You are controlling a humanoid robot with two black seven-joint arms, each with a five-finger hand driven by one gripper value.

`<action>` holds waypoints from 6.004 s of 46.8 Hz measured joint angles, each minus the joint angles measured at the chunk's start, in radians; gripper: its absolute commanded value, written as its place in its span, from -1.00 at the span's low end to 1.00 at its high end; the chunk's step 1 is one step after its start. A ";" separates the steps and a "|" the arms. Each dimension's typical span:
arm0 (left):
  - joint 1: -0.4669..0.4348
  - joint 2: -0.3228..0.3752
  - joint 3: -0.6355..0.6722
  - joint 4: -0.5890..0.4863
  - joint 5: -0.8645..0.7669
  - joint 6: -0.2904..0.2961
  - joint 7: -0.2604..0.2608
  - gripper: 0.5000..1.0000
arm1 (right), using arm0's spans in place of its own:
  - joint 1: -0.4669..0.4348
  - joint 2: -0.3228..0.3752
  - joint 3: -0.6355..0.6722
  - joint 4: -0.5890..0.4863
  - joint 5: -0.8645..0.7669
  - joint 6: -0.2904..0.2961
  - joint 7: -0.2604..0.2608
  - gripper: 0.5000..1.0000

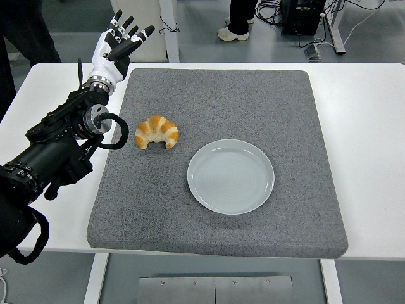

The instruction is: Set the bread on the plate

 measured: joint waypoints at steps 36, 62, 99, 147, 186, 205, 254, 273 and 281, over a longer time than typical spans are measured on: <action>-0.127 0.147 0.419 -0.083 0.026 -0.050 0.000 0.86 | 0.000 0.000 0.000 0.000 0.000 0.000 0.000 1.00; -0.237 0.348 0.557 -0.366 0.416 -0.023 0.146 0.77 | 0.000 0.000 0.000 0.000 0.000 0.000 0.000 1.00; -0.291 0.419 0.710 -0.604 0.852 -0.030 0.235 0.77 | 0.000 0.000 0.000 0.000 0.000 0.000 0.000 1.00; -0.249 0.421 0.859 -0.686 0.953 0.231 0.262 0.75 | 0.000 0.000 0.000 0.000 0.000 0.000 0.000 1.00; -0.198 0.367 0.893 -0.665 0.963 0.359 0.260 0.42 | 0.000 0.000 0.000 0.000 0.000 0.000 0.000 1.00; -0.177 0.363 0.900 -0.659 1.000 0.393 0.252 -0.20 | 0.000 0.000 0.000 0.000 0.000 0.000 0.000 1.00; -0.375 0.428 0.823 -0.641 0.919 0.256 0.252 -0.86 | 0.000 0.000 0.000 0.000 0.000 0.000 0.000 1.00; -0.452 0.464 0.675 -0.641 0.919 0.135 0.251 -0.84 | 0.000 0.000 0.000 0.000 0.000 0.000 0.000 1.00; -0.469 0.461 0.612 -0.642 0.924 0.087 0.252 -0.83 | 0.000 0.000 0.000 0.000 0.000 0.000 0.000 1.00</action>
